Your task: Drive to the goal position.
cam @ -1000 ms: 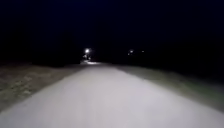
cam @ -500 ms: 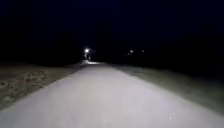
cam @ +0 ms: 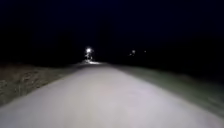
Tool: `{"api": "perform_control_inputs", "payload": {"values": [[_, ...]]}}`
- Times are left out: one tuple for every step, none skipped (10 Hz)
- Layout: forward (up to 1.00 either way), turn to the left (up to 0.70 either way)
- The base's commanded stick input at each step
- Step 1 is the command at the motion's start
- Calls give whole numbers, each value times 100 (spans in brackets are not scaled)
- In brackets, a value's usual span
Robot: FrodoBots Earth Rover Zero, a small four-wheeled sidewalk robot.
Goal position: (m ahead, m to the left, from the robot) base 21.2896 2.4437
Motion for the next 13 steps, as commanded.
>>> {"api": "perform_control_inputs", "payload": {"values": [[100, 23], [100, 11], [100, 3], [100, 7], [100, 21], [100, 32], [100, 6], [100, 5], [100, 3], [100, 3], [100, 3], [100, 12], [100, 35]]}}
